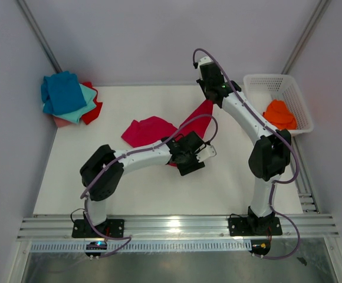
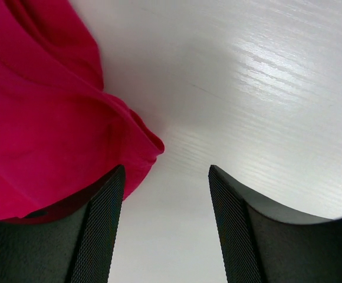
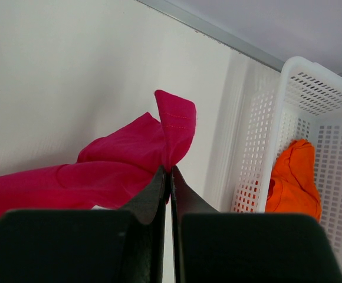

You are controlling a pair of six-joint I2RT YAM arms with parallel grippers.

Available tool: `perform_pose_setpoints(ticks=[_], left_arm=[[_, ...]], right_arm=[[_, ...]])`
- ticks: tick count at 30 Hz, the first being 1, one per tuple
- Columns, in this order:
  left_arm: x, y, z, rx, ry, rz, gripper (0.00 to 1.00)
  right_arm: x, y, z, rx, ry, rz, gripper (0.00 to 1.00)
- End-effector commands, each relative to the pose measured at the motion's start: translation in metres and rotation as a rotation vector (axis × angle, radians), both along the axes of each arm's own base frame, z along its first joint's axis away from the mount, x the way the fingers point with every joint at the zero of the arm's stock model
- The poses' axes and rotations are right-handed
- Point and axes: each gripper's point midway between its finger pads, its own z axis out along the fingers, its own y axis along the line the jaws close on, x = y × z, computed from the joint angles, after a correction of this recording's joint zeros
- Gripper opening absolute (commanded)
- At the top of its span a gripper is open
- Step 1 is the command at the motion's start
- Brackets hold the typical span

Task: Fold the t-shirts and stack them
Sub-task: Flatten the tshirt out

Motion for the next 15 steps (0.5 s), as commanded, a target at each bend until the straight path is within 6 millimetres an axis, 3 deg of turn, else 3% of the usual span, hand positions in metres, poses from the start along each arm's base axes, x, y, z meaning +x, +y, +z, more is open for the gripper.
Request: perform_pose_setpoints(ticks=[1, 15], left_arm=[[-0.004, -0.014, 0.001, -0.045, 0.030, -0.006, 0.60], [-0.008, -0.019, -0.016, -0.037, 0.067, -0.011, 0.57]], right_arm=[[-0.003, -0.002, 0.045, 0.048, -0.108, -0.007, 0.03], [-0.005, -0.003, 0.041, 0.045, -0.105, -0.004, 0.03]])
